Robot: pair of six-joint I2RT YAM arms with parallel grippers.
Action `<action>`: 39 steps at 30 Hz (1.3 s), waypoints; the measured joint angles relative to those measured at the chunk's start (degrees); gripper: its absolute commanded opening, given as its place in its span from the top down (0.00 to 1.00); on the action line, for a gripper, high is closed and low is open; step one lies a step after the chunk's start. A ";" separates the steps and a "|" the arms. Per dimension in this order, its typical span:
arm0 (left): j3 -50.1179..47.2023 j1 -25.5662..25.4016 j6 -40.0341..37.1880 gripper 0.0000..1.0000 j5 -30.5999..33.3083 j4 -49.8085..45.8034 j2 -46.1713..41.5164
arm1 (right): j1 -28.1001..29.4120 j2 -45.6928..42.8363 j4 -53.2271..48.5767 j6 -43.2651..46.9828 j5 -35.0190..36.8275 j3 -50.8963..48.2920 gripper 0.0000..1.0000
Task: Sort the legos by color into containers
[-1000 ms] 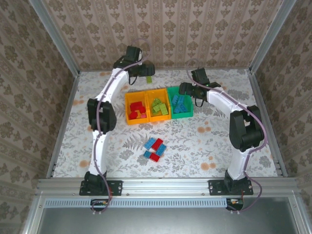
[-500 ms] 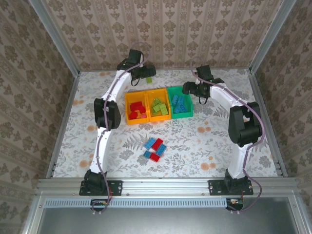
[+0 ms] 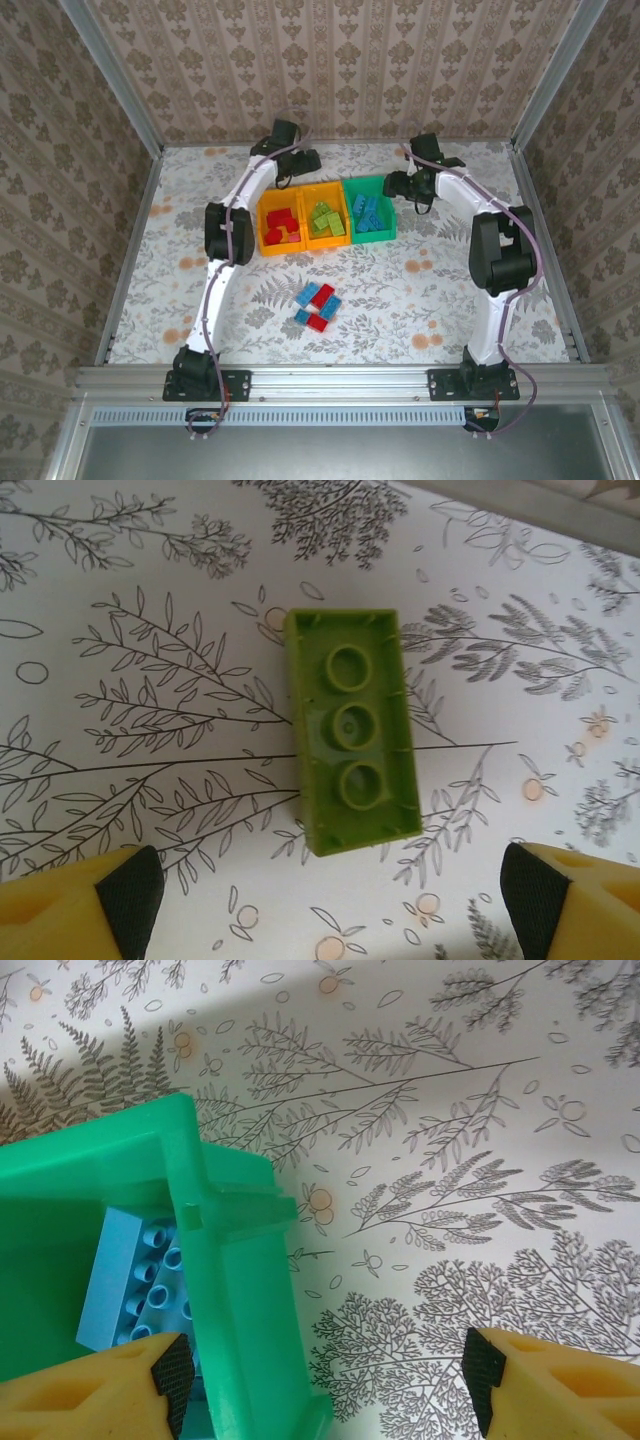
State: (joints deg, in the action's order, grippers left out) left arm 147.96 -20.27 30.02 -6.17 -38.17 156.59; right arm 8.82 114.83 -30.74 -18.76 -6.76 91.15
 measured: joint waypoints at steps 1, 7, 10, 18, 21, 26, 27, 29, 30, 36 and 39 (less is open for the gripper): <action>0.33 0.00 0.00 0.10 0.20 0.00 0.20 | 0.00 0.52 -0.33 0.42 -0.57 0.44 0.29; 2.54 0.00 -0.04 0.11 0.83 0.09 0.24 | 0.00 2.56 -2.34 1.68 -4.50 0.74 0.38; 2.58 0.00 -0.04 0.12 1.03 0.07 0.26 | 0.00 4.07 -4.33 2.05 -5.64 2.56 0.54; 2.58 0.00 -0.04 0.13 1.66 0.02 1.09 | -0.28 7.26 -7.58 2.36 -5.51 6.51 0.75; 2.58 0.02 -0.04 0.14 2.29 -0.11 1.20 | -1.33 5.07 -7.15 2.54 -5.05 3.30 0.76; 2.58 0.02 -0.20 0.14 3.41 -0.72 1.20 | -5.35 -1.75 -8.81 2.93 -2.60 -5.38 0.82; 2.58 0.00 -0.24 0.15 3.48 -0.83 1.20 | -6.16 -2.82 -8.94 3.30 -2.19 -6.69 0.82; 2.58 0.00 -0.37 0.15 3.74 -0.85 1.22 | -7.85 -5.20 -9.22 3.67 -1.16 -9.60 0.84; 2.58 0.00 -0.57 0.15 3.91 -0.85 1.22 | -8.57 -6.34 -9.40 3.65 -0.68 -10.88 0.84; 2.58 -0.33 -2.08 0.16 5.42 -0.83 1.73 | -11.74 -12.20 -10.51 3.89 1.31 -15.56 0.84; 2.58 -0.42 -2.62 0.14 6.21 -0.76 2.05 | -12.26 -13.68 -11.02 3.89 1.84 -16.63 0.84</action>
State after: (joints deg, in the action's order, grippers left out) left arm 150.54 -20.69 27.40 0.03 -38.94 158.65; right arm -3.44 101.14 -41.76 -14.87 -4.93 74.52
